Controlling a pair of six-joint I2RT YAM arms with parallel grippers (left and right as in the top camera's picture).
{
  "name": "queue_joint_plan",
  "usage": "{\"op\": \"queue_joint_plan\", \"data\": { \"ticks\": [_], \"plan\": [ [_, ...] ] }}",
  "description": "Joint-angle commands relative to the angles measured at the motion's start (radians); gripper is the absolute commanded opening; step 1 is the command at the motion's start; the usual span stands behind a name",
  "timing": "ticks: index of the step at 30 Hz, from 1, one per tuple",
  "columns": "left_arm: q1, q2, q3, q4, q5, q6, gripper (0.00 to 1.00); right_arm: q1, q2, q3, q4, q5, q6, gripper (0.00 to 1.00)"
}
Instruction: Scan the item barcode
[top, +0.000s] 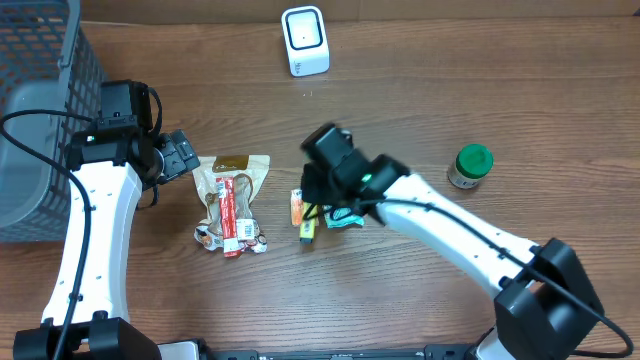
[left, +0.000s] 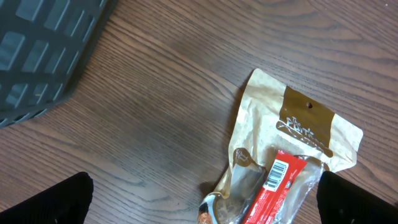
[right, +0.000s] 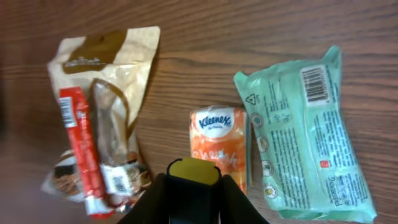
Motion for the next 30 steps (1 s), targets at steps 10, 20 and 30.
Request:
{"op": "queue_joint_plan", "data": {
  "ticks": [10, 20, 30],
  "plan": [
    [0.002, 0.006, -0.003, -0.001, -0.01, 0.004, 1.0, -0.183, -0.032, 0.019, -0.034, -0.145, -0.114, 0.21],
    [0.002, 0.006, -0.003, -0.001, -0.01, 0.004, 1.0, -0.19, -0.032, 0.019, -0.138, 0.249, -0.314, 0.21],
    [0.002, 0.006, -0.003, -0.001, -0.01, 0.004, 1.0, -0.19, -0.006, -0.071, -0.143, 0.503, -0.459, 0.22]
  ]
}}
